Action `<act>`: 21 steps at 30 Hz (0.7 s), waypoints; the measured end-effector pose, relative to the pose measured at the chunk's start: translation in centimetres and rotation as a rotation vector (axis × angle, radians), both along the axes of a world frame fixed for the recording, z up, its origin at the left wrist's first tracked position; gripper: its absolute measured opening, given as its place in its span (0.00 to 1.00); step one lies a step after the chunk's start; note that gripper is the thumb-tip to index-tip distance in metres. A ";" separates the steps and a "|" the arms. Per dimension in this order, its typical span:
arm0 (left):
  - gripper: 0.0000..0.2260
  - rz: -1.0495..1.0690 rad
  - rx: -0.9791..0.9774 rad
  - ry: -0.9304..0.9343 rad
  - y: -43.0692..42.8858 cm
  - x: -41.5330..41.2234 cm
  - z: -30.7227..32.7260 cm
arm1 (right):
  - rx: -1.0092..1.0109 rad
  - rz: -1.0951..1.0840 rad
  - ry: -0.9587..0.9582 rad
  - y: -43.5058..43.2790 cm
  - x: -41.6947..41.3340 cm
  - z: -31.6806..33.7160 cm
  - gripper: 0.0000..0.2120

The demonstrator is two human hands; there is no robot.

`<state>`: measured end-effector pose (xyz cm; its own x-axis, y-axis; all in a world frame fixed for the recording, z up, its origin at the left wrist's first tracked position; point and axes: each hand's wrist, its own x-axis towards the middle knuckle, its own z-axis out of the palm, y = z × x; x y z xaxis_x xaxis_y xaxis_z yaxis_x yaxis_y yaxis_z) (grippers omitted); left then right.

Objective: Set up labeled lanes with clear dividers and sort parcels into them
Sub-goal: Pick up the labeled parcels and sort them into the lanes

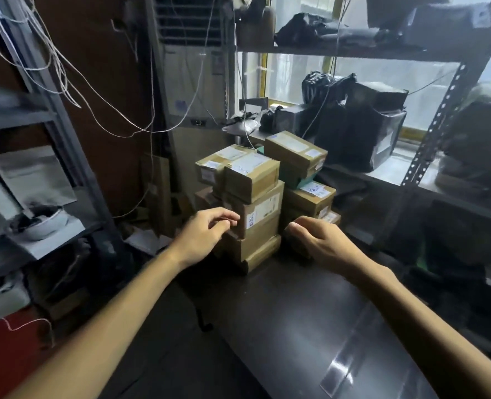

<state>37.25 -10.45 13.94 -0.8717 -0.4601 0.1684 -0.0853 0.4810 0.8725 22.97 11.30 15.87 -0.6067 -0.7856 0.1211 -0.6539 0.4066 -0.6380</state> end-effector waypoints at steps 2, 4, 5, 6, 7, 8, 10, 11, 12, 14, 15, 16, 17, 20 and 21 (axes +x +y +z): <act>0.12 -0.029 -0.007 -0.008 -2.1 -2.6 -0.5 | 0.007 -0.014 -0.015 -2.6 -1.8 -0.7 0.16; 0.12 -0.068 -0.023 -0.004 -4.5 -5.7 -0.7 | 0.001 -0.021 -0.026 -5.8 -4.1 -1.7 0.15; 0.12 -0.075 -0.030 0.000 -5.8 -7.3 -0.8 | -0.002 -0.037 -0.032 -7.5 -5.4 -2.1 0.16; 0.12 -0.071 -0.023 0.008 -7.0 -8.8 -0.8 | -0.004 -0.060 -0.045 -9.1 -6.6 -2.3 0.16; 0.12 -0.061 -0.012 0.021 -8.1 -10.0 -0.7 | -0.006 -0.087 -0.064 -10.5 -7.6 -2.5 0.17; 0.12 -0.056 -0.007 0.031 -9.5 -11.5 -0.6 | -0.007 -0.118 -0.079 -12.0 -8.9 -2.6 0.17; 0.12 -0.051 -0.022 0.048 -12.0 -14.0 -0.2 | 0.008 -0.176 -0.075 -14.6 -11.4 -2.4 0.18; 0.13 -0.050 -0.021 0.065 -13.3 -15.3 0.1 | 0.008 -0.211 -0.084 -15.8 -12.6 -2.2 0.19; 0.13 -0.052 -0.018 0.080 -14.3 -16.5 0.5 | -0.003 -0.254 -0.105 -16.7 -13.6 -2.0 0.21; 0.12 -0.070 -0.014 0.068 -16.4 -19.3 1.3 | -0.009 -0.352 -0.155 -18.7 -15.7 -1.6 0.25; 0.11 -0.086 -0.028 0.051 -17.3 -20.7 1.8 | 0.002 -0.397 -0.182 -19.6 -16.7 -1.5 0.27; 0.11 -0.100 -0.055 0.028 -18.2 -22.1 2.0 | 0.020 -0.436 -0.212 -20.5 -17.5 -1.6 0.29; 0.10 -0.111 -0.088 -0.002 -18.8 -23.3 2.2 | 0.042 -0.467 -0.243 -21.0 -18.1 -1.7 0.30; 0.13 -0.190 -0.139 -0.171 -20.1 -26.9 2.7 | 0.077 -0.542 -0.376 -22.6 -19.2 -2.5 0.33; 0.15 -0.225 -0.150 -0.239 -20.0 -27.8 2.8 | 0.063 -0.561 -0.426 -22.9 -19.3 -2.9 0.33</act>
